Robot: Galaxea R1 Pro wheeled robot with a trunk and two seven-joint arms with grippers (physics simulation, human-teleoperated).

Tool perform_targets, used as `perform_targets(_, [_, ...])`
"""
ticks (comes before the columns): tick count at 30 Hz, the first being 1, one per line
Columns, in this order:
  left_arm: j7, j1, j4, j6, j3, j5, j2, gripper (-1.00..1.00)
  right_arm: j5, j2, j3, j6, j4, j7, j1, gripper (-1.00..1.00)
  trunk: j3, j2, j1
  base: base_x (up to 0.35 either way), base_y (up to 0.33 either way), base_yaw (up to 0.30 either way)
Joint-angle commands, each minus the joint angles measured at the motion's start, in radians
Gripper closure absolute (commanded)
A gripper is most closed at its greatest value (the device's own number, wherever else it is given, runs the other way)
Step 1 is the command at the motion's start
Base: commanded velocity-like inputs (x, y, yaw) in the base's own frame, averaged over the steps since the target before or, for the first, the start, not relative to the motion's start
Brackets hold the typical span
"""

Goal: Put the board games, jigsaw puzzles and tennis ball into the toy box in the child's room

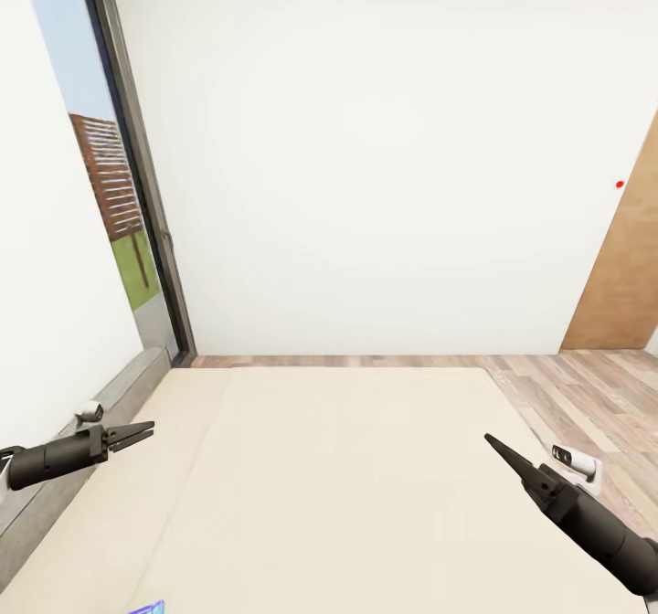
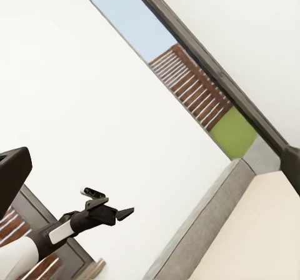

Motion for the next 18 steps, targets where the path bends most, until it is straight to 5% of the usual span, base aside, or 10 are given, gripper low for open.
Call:
perform_targets(1, [-0.004, -0.001, 0.000, 0.010, 0.001, -0.002, 0.000, -1.00, -0.003, 0.000, 0.000, 0.008, 0.000, 0.001, -0.001, -1.00, -0.002, -0.002, 0.001, 0.000, 0.280, 0.000])
perform_targets(11, [-0.002, -0.001, 0.000, 0.010, 0.000, -0.003, -0.001, -1.00, 0.012, 0.000, 0.004, 0.007, -0.002, -0.014, -0.001, -1.00, -0.002, -0.002, 0.001, 0.000, 0.280, 0.000])
perform_targets(18, [0.001, -0.001, 0.000, 0.011, -0.003, -0.003, -0.007, -1.00, 0.053, 0.002, 0.020, 0.035, -0.005, -0.136, -0.002, -1.00, -0.002, -0.002, 0.001, 0.000, 0.275, 0.000])
